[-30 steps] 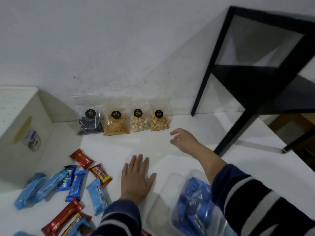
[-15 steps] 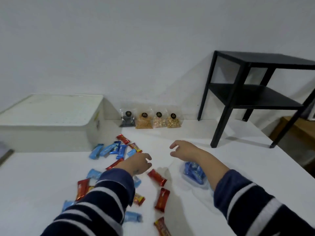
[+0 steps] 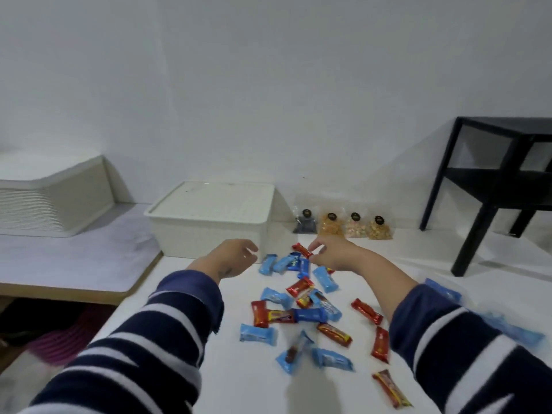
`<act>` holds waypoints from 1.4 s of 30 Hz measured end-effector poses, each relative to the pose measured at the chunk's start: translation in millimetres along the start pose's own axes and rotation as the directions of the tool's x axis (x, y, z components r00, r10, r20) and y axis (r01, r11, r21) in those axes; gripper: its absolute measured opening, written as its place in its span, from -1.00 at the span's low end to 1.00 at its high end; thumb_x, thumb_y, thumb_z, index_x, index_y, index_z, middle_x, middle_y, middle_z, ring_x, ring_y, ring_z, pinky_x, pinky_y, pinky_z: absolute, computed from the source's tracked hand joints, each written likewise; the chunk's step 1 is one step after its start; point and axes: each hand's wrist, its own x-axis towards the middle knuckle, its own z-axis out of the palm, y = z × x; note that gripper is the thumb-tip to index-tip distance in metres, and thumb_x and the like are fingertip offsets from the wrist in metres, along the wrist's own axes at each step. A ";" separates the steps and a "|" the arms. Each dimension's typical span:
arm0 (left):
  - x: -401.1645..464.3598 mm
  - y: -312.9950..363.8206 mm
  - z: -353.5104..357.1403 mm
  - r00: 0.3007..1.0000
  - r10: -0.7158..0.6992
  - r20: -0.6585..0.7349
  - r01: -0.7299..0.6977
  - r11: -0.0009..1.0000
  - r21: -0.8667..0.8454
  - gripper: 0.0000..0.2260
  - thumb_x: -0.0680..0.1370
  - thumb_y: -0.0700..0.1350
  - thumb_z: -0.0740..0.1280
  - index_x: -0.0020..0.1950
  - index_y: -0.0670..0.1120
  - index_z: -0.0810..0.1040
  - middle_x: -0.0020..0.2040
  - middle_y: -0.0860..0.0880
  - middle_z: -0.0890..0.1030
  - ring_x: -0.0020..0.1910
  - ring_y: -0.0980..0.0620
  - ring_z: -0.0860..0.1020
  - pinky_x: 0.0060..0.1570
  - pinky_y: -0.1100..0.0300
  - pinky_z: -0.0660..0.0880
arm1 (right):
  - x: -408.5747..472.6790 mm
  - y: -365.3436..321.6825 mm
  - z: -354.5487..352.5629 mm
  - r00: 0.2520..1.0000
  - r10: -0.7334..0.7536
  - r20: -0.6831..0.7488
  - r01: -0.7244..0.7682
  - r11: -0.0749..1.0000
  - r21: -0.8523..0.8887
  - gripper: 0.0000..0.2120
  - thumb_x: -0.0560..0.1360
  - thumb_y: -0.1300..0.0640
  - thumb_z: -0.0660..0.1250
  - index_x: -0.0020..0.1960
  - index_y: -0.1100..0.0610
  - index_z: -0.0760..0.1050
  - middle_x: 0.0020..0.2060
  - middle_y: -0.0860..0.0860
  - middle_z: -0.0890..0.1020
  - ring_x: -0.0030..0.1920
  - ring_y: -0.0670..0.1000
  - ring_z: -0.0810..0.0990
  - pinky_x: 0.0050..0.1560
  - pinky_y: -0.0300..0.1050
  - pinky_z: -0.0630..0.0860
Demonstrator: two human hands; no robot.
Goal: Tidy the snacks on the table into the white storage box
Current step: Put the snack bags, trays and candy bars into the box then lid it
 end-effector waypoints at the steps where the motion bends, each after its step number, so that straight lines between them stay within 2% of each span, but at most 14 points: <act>1: 1.0 -15.2 -13.0 1.000 0.004 -0.016 -0.004 1.000 -0.016 -0.67 0.59 -0.04 0.22 0.36 -0.01 0.42 0.27 -0.06 0.53 0.22 -0.04 0.50 0.15 0.19 0.40 | 7.0 -13.6 5.6 1.000 0.001 -0.004 -0.001 1.000 0.008 -0.66 0.55 0.05 0.30 0.31 0.06 0.44 0.24 0.06 0.51 0.10 0.05 0.52 0.10 -0.11 0.47; 6: 19.6 -97.1 -75.0 0.998 -0.002 -0.063 -0.001 0.999 -0.049 -0.54 0.59 0.01 0.24 0.46 0.04 0.23 0.33 -0.03 0.48 0.27 -0.03 0.47 0.20 0.15 0.39 | 45.6 -76.9 32.8 0.998 0.032 -0.050 -0.031 0.999 0.027 -0.67 0.54 0.04 0.31 0.29 0.02 0.44 0.27 0.06 0.50 0.19 0.06 0.52 0.21 -0.06 0.46; 13: 69.3 -174.1 -121.6 0.995 -0.043 -0.095 0.034 0.995 -0.096 -0.52 0.59 -0.02 0.24 0.49 0.00 0.21 0.40 -0.09 0.40 0.30 -0.09 0.44 0.26 0.09 0.37 | 95.9 -119.2 59.3 0.993 0.101 -0.057 -0.098 0.994 0.054 -0.61 0.56 0.06 0.29 0.36 0.06 0.37 0.34 0.07 0.44 0.28 0.06 0.45 0.11 -0.17 0.34; 17: 114.5 -204.8 -136.2 0.987 -0.068 -0.146 0.047 0.988 -0.145 -0.50 0.57 0.00 0.26 0.49 0.02 0.21 0.41 -0.10 0.38 0.32 -0.10 0.42 0.27 0.06 0.36 | 143.3 -119.9 58.3 0.990 0.122 -0.076 -0.117 0.991 0.060 -0.55 0.57 0.05 0.28 0.42 0.06 0.31 0.39 0.08 0.38 0.32 0.08 0.42 0.29 -0.07 0.39; 22: 183.9 -244.2 -137.3 0.971 -0.177 -0.159 0.157 0.978 -0.135 -0.50 0.55 0.06 0.27 0.47 0.00 0.27 0.47 -0.13 0.26 0.37 -0.15 0.36 0.32 0.00 0.34 | 225.8 -110.1 54.0 0.985 0.117 -0.125 -0.103 0.989 0.110 -0.45 0.58 -0.01 0.23 0.52 0.04 0.16 0.50 0.06 0.25 0.46 0.09 0.28 0.40 -0.04 0.26; 25: 232.6 -262.8 -129.2 0.956 -0.235 -0.176 0.221 0.971 -0.096 -0.45 0.53 0.16 0.26 0.48 0.02 0.26 0.51 -0.12 0.18 0.43 -0.16 0.26 0.38 -0.05 0.30 | 276.3 -99.5 61.9 0.980 0.144 -0.138 -0.121 0.979 0.161 -0.38 0.58 -0.07 0.22 0.55 0.03 0.07 0.52 0.05 0.18 0.47 0.11 0.26 0.34 -0.04 0.36; 27: 262.5 -272.5 -124.4 0.949 -0.267 -0.169 0.259 0.963 -0.070 -0.40 0.51 0.21 0.26 0.49 0.02 0.23 0.52 -0.12 0.15 0.45 -0.17 0.23 0.40 -0.09 0.26 | 303.1 -92.9 67.7 0.974 0.161 -0.160 -0.131 0.974 0.185 -0.34 0.58 -0.11 0.20 0.56 0.04 0.01 0.53 0.04 0.14 0.48 0.11 0.23 0.34 -0.03 0.34; 30: 291.2 -278.6 -119.7 0.951 -0.268 -0.152 0.263 0.963 -0.054 -0.42 0.50 0.28 0.22 0.42 0.02 0.30 0.48 -0.11 0.18 0.37 -0.18 0.31 0.31 -0.13 0.31 | 333.9 -84.3 71.8 0.958 0.173 -0.229 -0.133 0.975 0.179 -0.28 0.55 -0.17 0.22 0.56 0.07 0.00 0.54 0.05 0.12 0.51 0.11 0.16 0.44 0.03 0.22; 34: 311.5 -279.0 -122.2 0.950 -0.270 -0.155 0.269 0.963 -0.027 -0.39 0.47 0.35 0.18 0.39 0.02 0.27 0.39 -0.10 0.29 0.22 -0.13 0.43 0.16 -0.02 0.41 | 356.8 -80.9 68.1 0.949 0.202 -0.243 -0.159 0.970 0.185 -0.19 0.48 -0.29 0.25 0.56 0.06 0.04 0.52 0.06 0.15 0.51 0.11 0.16 0.44 0.05 0.19; 37: 319.2 -283.2 -126.9 0.940 -0.307 -0.148 0.293 0.950 -0.106 -0.25 0.39 0.41 0.24 0.47 0.07 0.23 0.43 -0.05 0.29 0.29 -0.12 0.43 0.21 -0.03 0.42 | 364.6 -81.8 61.8 0.947 0.223 -0.231 -0.166 0.956 0.242 -0.14 0.43 -0.28 0.33 0.55 0.06 0.06 0.52 0.05 0.18 0.50 0.11 0.20 0.44 0.04 0.23; 42: 315.3 -283.3 -137.1 0.937 -0.315 -0.151 0.268 0.926 -0.267 -0.14 0.34 0.31 0.41 0.52 0.01 0.18 0.49 -0.05 0.29 0.39 -0.11 0.37 0.31 -0.01 0.35 | 360.1 -91.4 49.1 0.939 0.240 -0.245 -0.163 0.941 0.295 -0.13 0.41 -0.21 0.40 0.54 0.11 0.10 0.52 0.03 0.20 0.50 0.10 0.22 0.45 0.02 0.23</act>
